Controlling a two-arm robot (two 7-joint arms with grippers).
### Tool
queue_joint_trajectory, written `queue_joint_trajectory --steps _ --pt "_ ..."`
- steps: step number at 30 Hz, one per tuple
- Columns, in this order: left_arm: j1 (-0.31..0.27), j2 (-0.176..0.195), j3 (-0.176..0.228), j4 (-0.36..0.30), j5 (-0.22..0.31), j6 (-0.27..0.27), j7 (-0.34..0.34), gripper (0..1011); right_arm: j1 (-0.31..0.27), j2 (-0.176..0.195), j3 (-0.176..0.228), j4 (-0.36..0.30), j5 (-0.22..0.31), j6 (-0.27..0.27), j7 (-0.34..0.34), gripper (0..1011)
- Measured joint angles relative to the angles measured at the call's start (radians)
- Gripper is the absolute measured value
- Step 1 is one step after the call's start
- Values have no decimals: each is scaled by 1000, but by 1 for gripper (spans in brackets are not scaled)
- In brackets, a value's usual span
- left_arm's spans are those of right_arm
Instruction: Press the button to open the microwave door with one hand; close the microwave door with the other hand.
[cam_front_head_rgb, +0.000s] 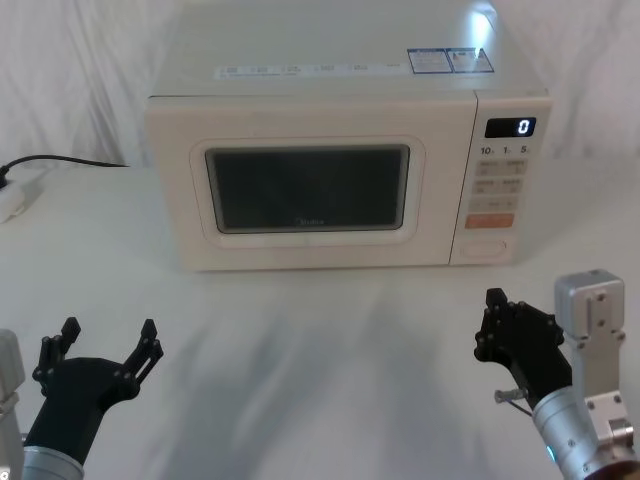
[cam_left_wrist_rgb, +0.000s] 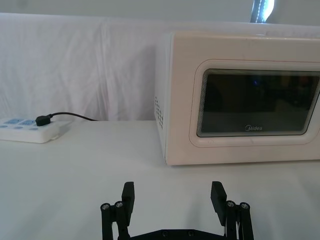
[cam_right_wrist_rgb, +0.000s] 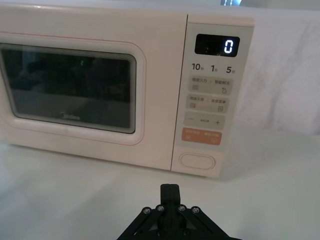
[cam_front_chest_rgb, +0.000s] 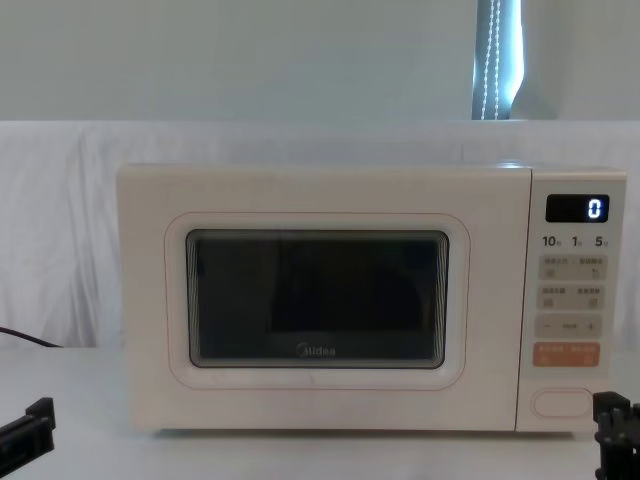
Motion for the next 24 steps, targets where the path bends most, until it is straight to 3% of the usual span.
queue_joint_trajectory --steps 12,24 --pt "0 0 0 0 0 0 0 1001 112 -57 35 109 -39 78 -8 0" --pt "0 0 0 0 0 0 0 1001 206 -113 62 237 -67 97 -22 0"
